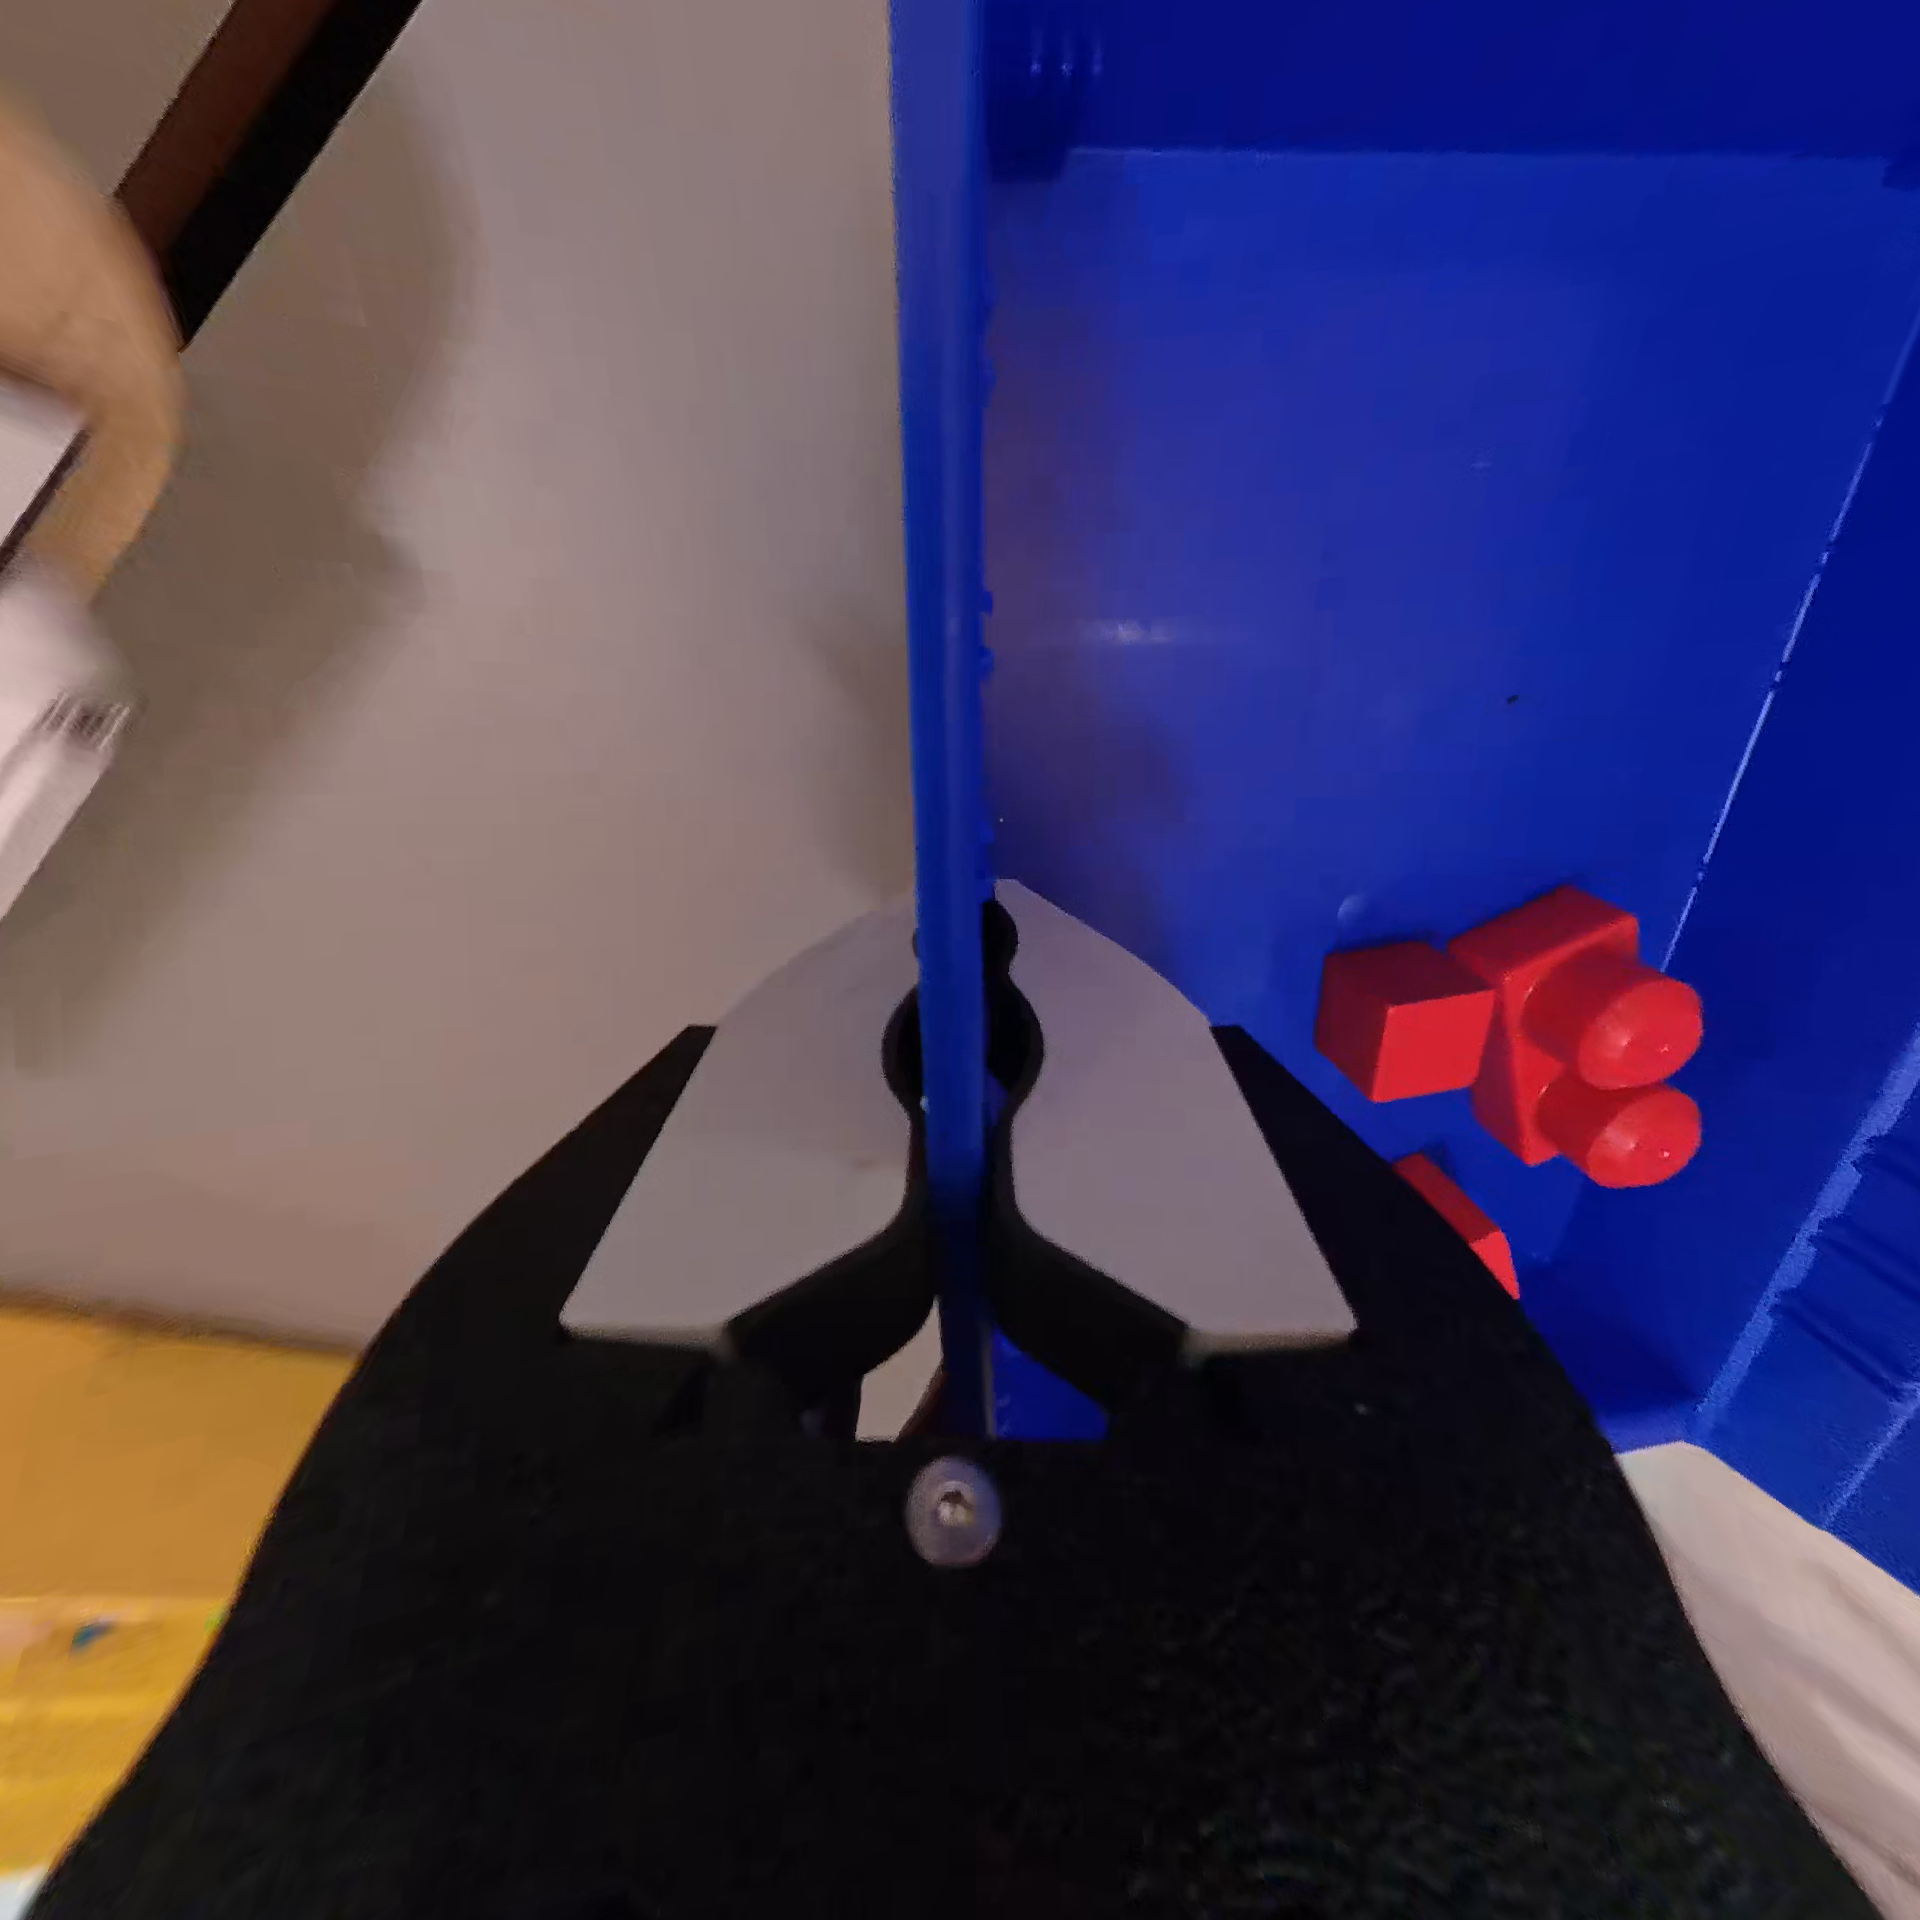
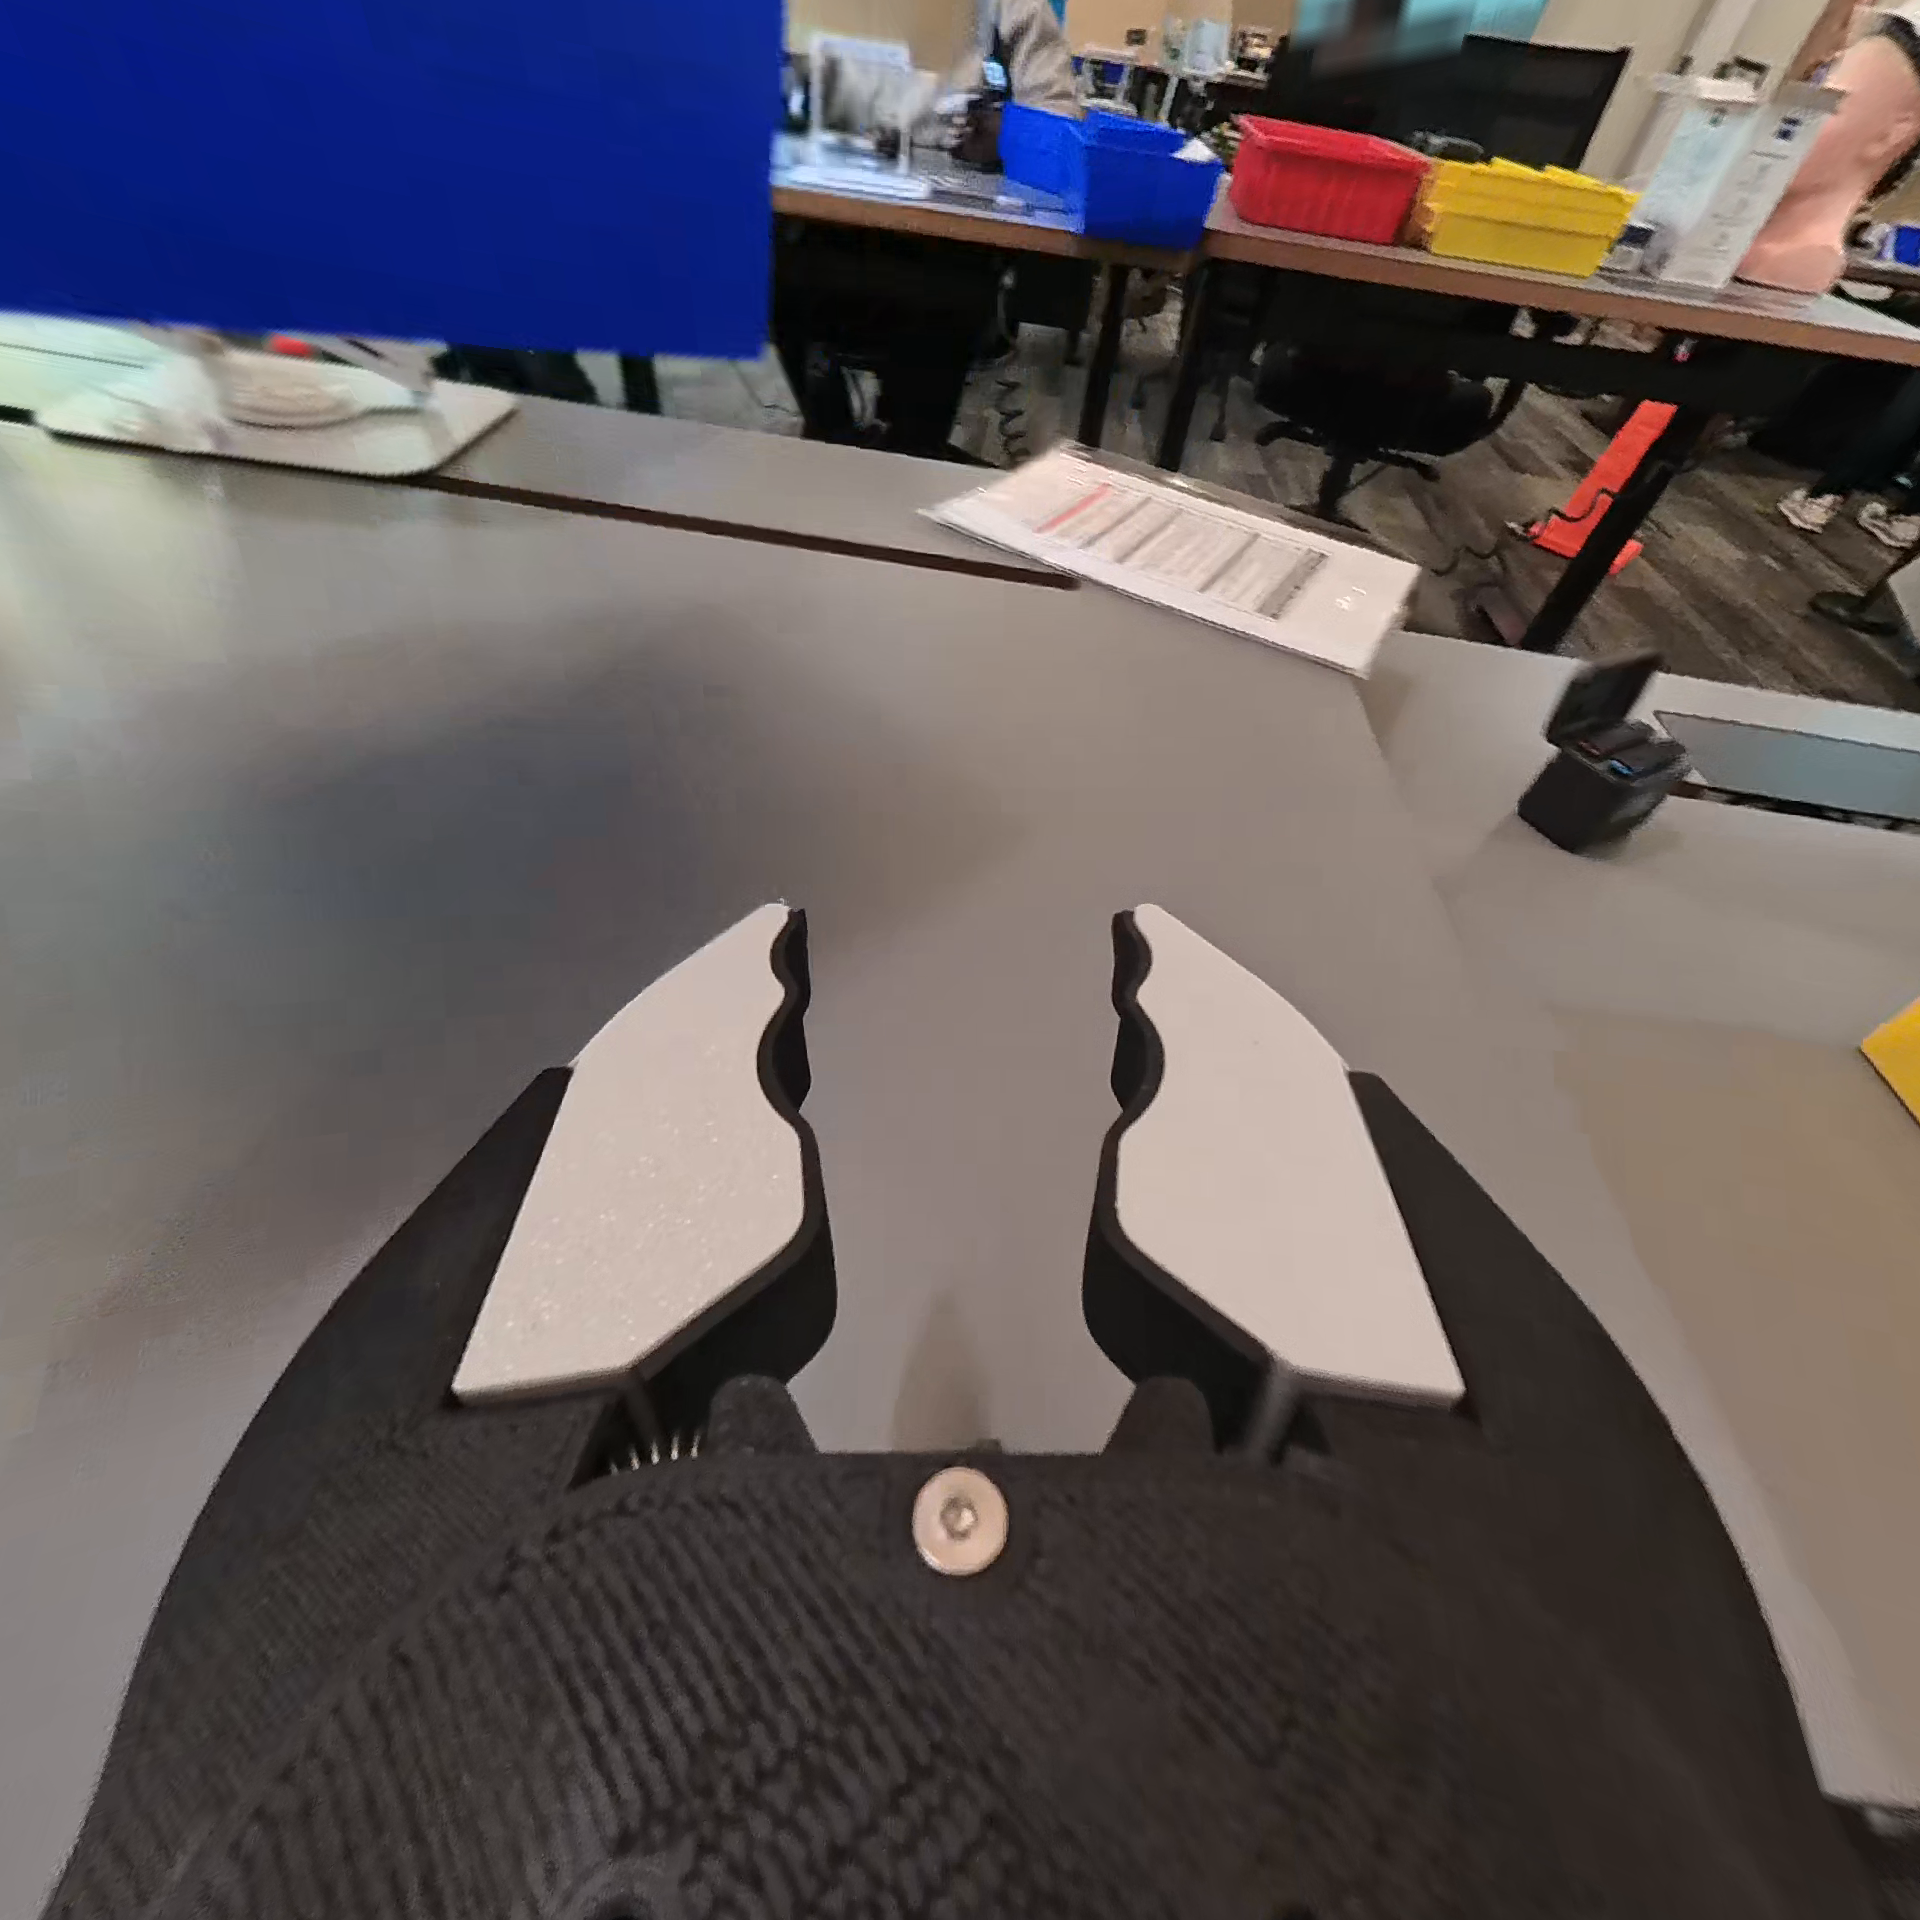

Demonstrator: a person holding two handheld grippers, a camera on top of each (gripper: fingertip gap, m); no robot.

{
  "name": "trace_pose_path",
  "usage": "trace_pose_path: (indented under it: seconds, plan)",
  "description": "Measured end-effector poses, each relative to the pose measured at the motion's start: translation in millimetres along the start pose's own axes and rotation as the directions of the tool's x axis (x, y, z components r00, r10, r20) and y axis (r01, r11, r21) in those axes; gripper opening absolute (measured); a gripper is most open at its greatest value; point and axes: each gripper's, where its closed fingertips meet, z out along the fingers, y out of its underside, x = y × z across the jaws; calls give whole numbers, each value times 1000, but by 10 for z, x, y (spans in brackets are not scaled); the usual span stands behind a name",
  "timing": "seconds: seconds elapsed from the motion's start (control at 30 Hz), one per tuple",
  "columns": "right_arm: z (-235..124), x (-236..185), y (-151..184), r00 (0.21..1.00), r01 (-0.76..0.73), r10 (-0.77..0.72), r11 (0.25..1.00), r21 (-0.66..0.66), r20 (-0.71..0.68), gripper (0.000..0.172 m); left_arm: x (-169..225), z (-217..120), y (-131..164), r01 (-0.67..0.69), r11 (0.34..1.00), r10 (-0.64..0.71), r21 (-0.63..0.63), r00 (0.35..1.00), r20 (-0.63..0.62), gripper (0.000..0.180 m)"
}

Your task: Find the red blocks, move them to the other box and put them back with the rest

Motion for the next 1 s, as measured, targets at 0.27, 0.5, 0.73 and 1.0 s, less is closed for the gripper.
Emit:
trace_pose_path:
  seconds: [0.27, 0.5, 0.73, 1.0]
  plan:
    - [257, -1263, -255, 949, 50, -56, 998, 27, 311, 68, -1250, -953, 1820, 220, 969, -223, 114, 975, 11, 3]
    - [370, -2639, -415, 814, 12, -32, 999, 39, 580, 86, -2342, -1431, 3640, 477, 843, -488, 250, 873, -19, 3]
    - [911, -4063, -1082, 681, -49, 29, 999, 6, 732, 89, -3068, -1481, 4862, 640, 699, -665, 319, 746, -41, 4]
    - [1697, -5819, -1522, 695, -18, 80, 995, -94, 715, 89, -3543, -1349, 5548, 750, 539, -767, 383, 625, -144, 4]
